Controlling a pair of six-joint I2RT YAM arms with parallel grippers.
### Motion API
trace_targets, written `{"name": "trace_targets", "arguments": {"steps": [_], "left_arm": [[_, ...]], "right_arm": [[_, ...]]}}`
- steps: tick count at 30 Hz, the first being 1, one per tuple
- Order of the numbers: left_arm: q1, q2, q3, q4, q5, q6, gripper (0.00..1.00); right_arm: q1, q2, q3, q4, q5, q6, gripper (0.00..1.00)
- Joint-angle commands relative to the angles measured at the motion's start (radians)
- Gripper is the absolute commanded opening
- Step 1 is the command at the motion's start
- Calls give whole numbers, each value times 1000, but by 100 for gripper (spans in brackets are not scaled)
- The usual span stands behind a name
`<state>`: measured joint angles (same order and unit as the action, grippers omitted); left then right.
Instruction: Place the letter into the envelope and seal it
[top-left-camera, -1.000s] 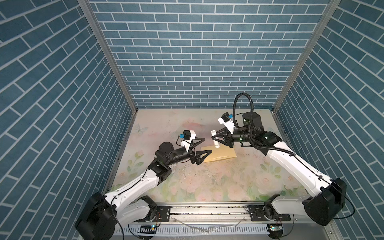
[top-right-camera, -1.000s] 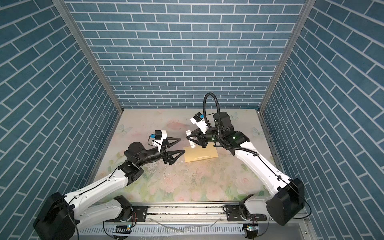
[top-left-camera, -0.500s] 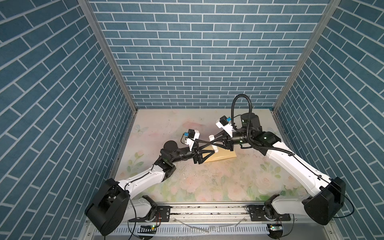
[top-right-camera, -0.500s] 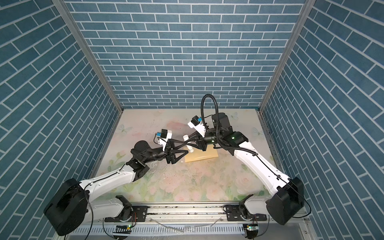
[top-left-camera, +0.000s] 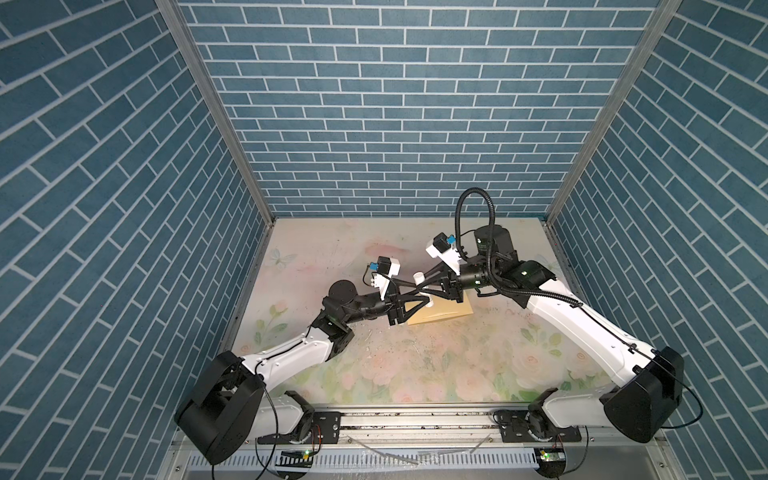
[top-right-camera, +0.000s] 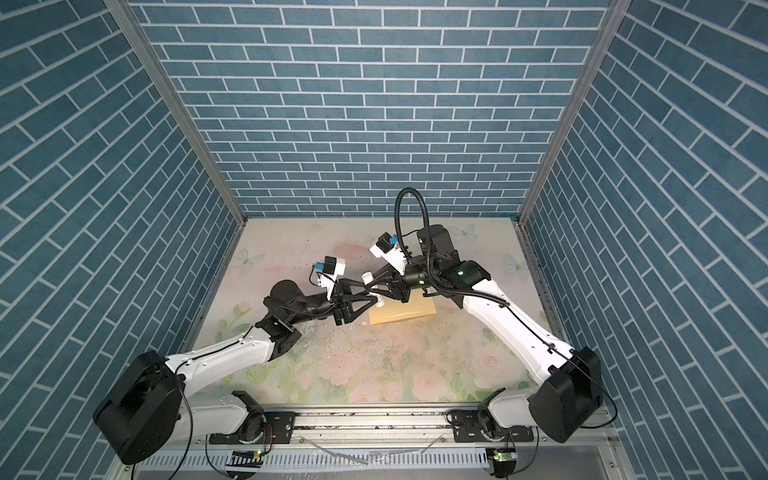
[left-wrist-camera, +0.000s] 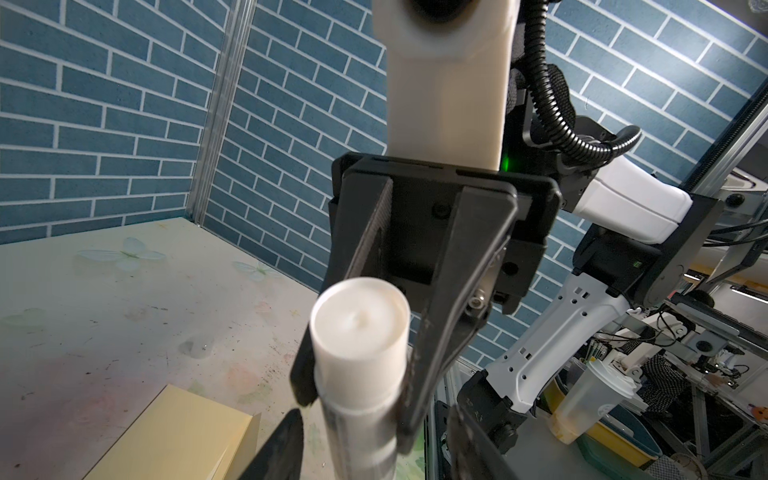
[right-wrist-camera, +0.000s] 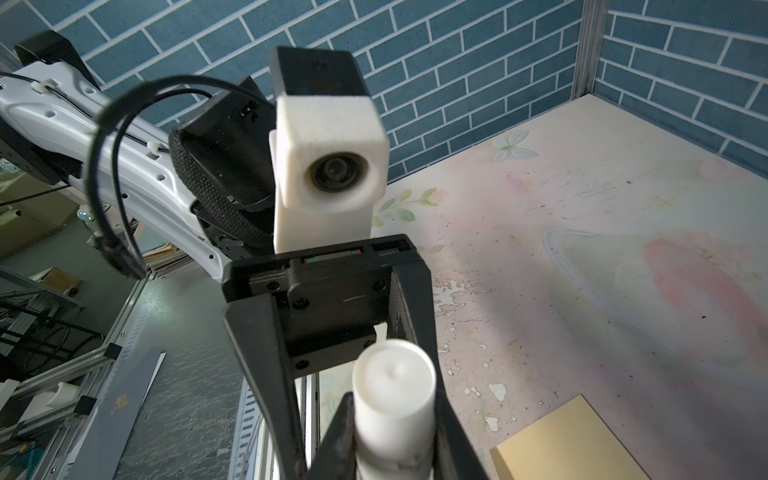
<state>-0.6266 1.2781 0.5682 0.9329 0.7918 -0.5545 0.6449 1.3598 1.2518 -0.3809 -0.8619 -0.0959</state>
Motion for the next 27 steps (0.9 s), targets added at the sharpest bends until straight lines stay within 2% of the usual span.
{"name": "trace_targets", "arguments": {"steps": [1,6,13,18,22,23,27], "left_arm": [[4,12,31,35,14,-13,55],[3,30,35,59,13,-34,49],[4,45,38,70,12,-55,36],[4,46,40,75,-4,-64,15],[4,49,39,77,-31,-78,1],[4,52,38,79,-44,-82,0],[3,44,15,102,-115,-96,0]], "right_arm": [[11,10,61,-4,-15,-68,0],[18,13,66,-3,-1,-71,0],[24,15,66,8,18,-71,0],[27,18,61,11,37,-76,0],[27,11,56,23,67,-72,0],[27,6,52,31,81,-71,1],[27,-31,23,72,148,-65,20]]}}
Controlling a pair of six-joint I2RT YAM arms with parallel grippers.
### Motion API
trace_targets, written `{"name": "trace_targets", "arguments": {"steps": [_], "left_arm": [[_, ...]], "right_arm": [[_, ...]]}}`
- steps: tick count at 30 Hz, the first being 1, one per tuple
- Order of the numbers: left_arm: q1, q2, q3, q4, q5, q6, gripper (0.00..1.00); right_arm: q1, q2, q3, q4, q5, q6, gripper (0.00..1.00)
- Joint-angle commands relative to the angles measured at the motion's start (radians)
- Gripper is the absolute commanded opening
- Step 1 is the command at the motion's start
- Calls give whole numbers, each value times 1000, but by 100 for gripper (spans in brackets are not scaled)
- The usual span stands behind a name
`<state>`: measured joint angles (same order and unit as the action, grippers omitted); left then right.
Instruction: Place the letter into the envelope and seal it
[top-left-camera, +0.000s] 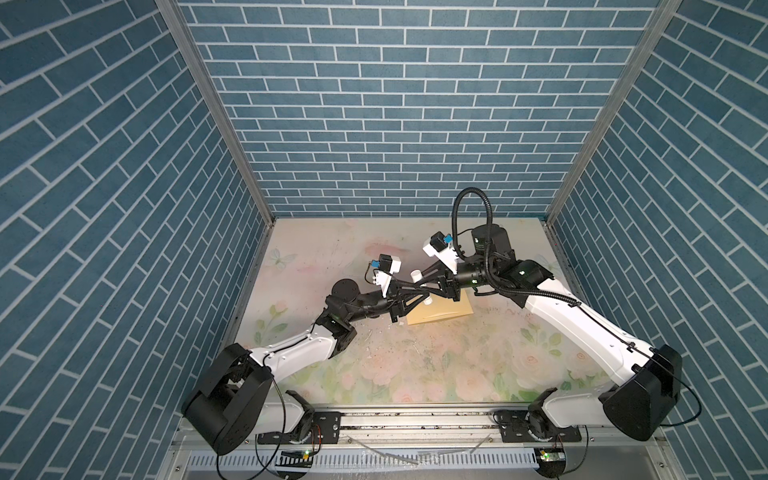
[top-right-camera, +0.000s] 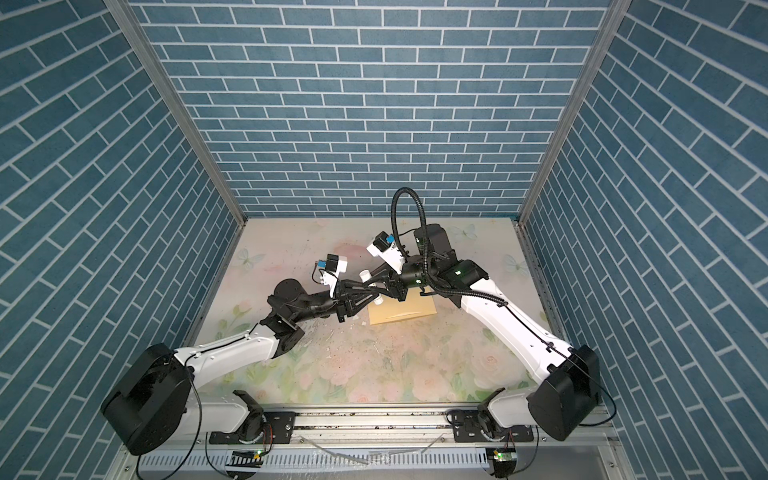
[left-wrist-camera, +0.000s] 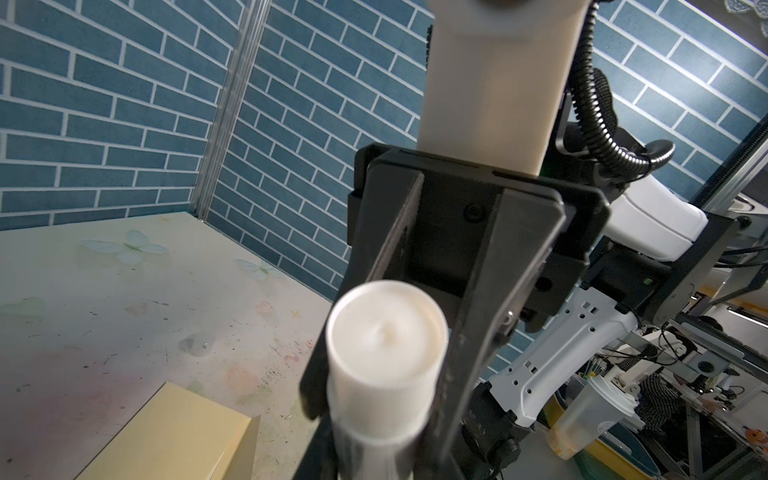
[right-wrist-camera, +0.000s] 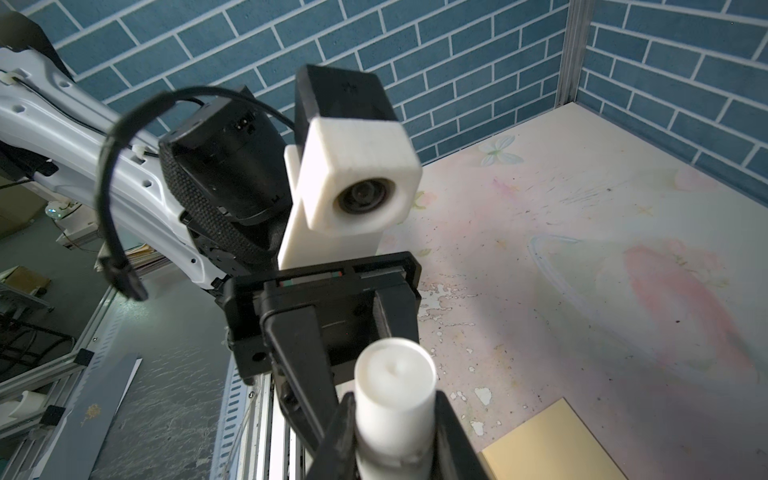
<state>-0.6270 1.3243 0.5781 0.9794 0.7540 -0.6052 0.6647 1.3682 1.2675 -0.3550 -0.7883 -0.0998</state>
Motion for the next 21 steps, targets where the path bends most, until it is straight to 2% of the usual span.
{"name": "trace_targets", "arguments": {"steps": [1,12,15,18,21], "left_arm": [[4,-5,1,60,-96,-46,0],[4,-41,-25,14,-343,-81,0],[4,-66,-21,-37,-431,-115,0],[3,-86,-20,-83,-499,-164,0],[0,-99,-15,-118,-554,-220,0]], "right_arm": [[7,-50,-5,64,95,-59,26],[7,-213,-206,284,292,-7,62],[9,-238,-296,413,347,19,74],[14,-246,-411,612,414,42,77],[31,-226,-524,850,469,40,72]]}}
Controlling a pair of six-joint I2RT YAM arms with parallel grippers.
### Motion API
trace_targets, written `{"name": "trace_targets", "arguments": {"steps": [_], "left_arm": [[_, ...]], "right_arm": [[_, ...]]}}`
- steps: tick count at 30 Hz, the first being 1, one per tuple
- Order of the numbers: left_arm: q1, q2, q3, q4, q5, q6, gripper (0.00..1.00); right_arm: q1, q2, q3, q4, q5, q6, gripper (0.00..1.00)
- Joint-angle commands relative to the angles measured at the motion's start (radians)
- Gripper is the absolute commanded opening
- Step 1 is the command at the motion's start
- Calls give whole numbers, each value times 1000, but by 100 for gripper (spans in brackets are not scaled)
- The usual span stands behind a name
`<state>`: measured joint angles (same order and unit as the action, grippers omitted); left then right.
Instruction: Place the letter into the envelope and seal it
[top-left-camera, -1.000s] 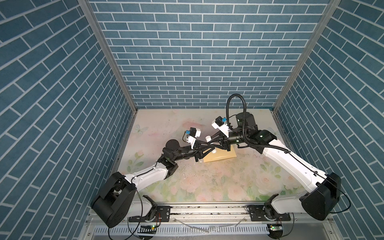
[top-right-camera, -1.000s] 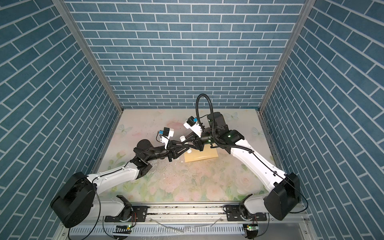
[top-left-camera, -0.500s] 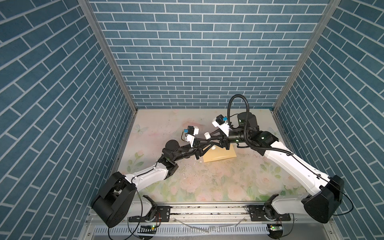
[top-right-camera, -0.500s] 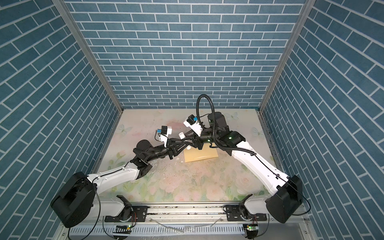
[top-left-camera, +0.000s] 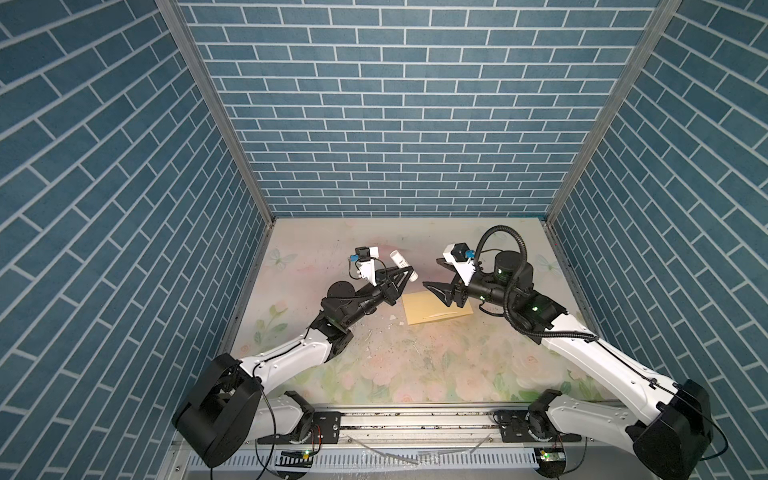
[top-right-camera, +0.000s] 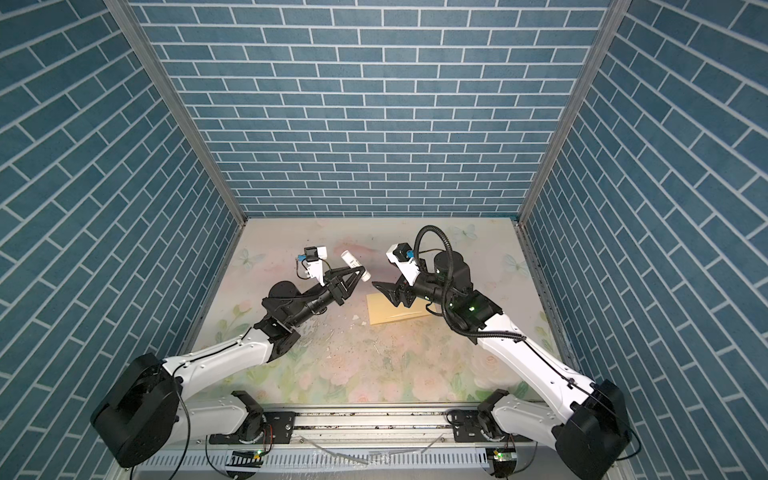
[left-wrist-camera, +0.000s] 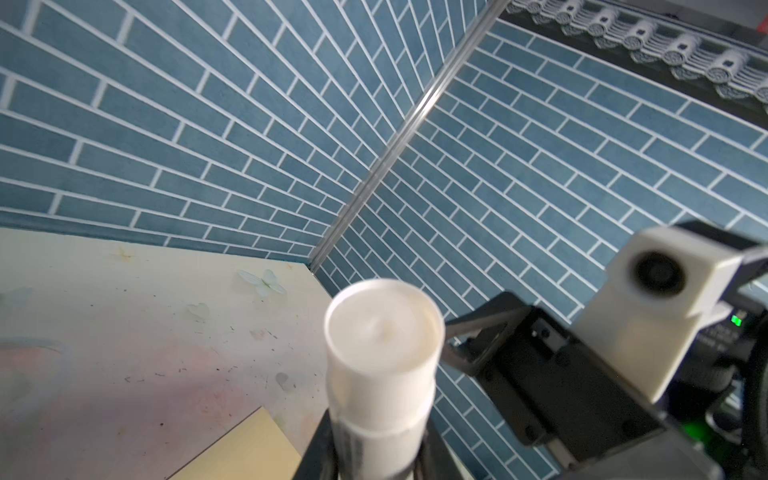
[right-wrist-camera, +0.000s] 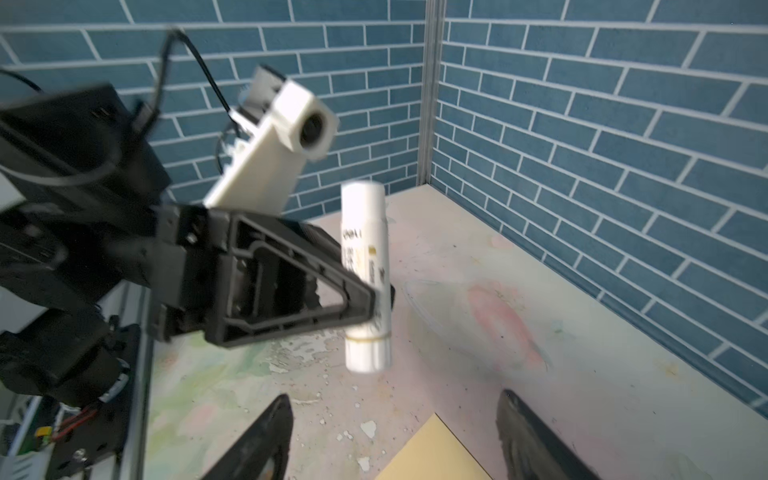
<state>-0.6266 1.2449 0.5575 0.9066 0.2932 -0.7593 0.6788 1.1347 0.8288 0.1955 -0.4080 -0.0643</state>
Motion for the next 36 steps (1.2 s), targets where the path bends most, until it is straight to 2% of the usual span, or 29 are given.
{"name": "trace_targets", "arguments": {"steps": [1,4,8,15,20,24,36], "left_arm": [[1,-22,6,-49,-102,-80,0],[-1,-24,5,-55,-131,-133,0],[-6,-21,2,-54,-151,-165,0],[-9,-20,1,-37,-151,-187,0],[-8,-23,-1,-31,-150,-193,0],[-8,-25,-1,-30,-146,-193,0],[-9,-11,7,-25,-135,-195,0]], "right_arm": [[26,20,-117,375,108,-5,71],[64,71,-191,589,188,-41,69],[126,151,-218,750,253,-122,69],[217,295,-219,977,381,-241,61],[239,352,-192,1000,399,-265,58],[245,381,-189,1042,425,-264,49],[248,402,-166,1040,410,-262,36]]}}
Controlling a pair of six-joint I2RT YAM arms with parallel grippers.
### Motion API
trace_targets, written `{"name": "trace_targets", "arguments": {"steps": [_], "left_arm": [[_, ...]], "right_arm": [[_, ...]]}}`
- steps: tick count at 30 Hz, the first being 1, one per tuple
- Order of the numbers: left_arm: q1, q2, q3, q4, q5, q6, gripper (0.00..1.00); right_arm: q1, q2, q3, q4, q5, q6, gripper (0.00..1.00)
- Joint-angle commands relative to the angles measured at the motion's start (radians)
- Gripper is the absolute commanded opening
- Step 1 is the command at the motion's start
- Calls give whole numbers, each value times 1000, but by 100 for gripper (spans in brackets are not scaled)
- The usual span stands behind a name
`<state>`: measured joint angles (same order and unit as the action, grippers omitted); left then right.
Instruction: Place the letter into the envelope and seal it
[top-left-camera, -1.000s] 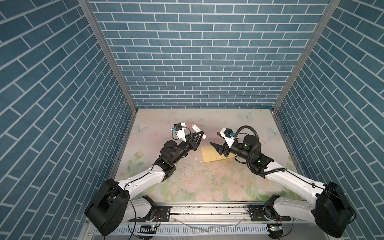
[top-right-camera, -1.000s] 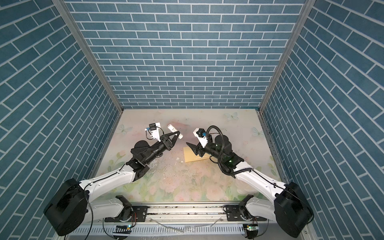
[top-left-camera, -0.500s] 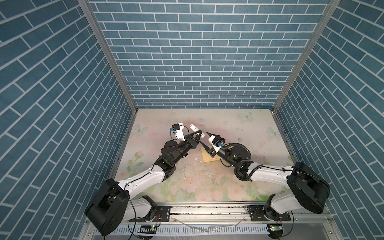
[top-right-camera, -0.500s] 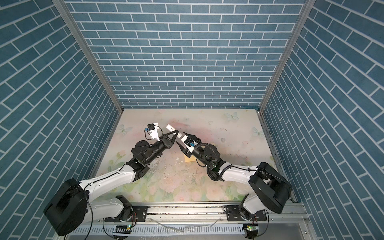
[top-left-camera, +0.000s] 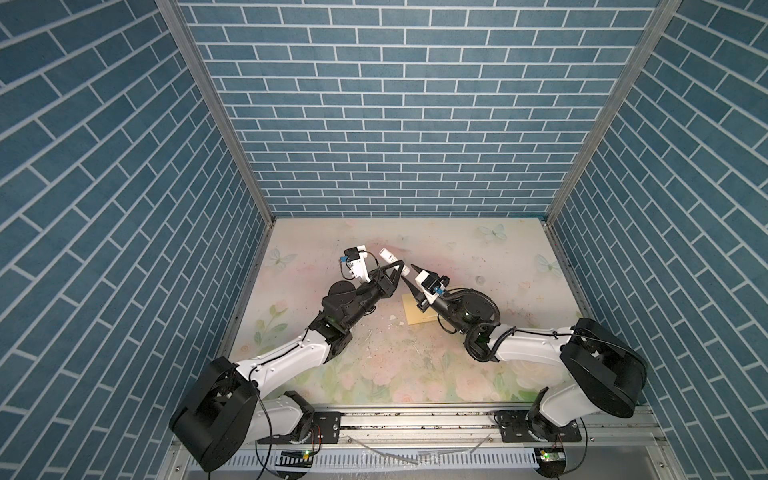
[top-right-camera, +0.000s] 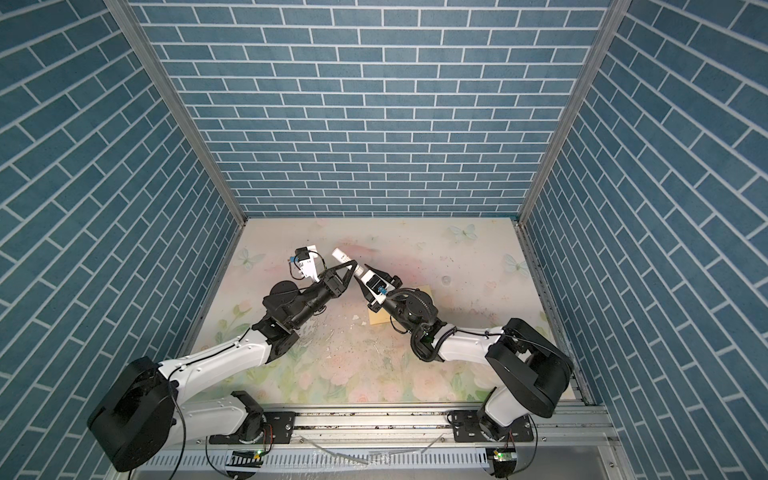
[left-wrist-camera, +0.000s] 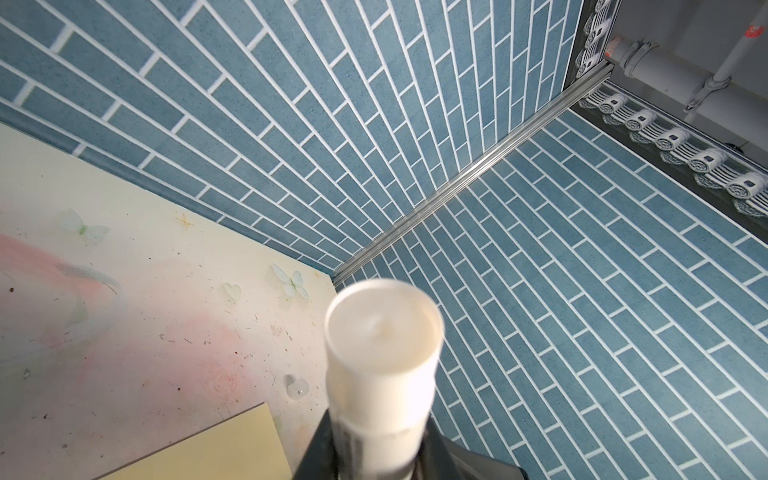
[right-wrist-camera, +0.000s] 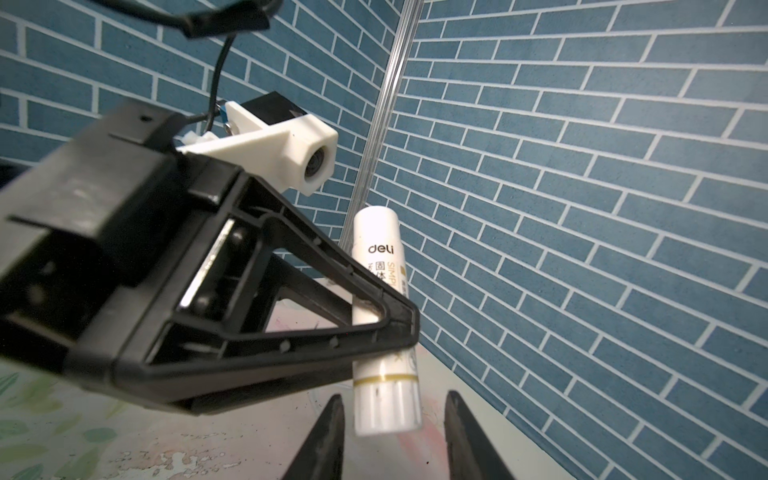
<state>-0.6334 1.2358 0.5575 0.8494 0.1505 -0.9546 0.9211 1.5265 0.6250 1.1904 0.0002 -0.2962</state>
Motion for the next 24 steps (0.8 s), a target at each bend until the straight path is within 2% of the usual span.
{"name": "trace_targets", "arguments": {"steps": [1,8,17,24], "left_arm": [[-2,-1,8,33,10,0,0],[-2,4,7,39,17,-5,0],[-2,17,7,59,28,-10,0],[0,16,8,59,34,-11,0]], "right_arm": [[5,12,40,38,-1,-29,34],[6,21,55,11,-15,-18,25],[5,18,62,-32,-19,-15,32],[5,13,67,-63,-16,-14,26]]}}
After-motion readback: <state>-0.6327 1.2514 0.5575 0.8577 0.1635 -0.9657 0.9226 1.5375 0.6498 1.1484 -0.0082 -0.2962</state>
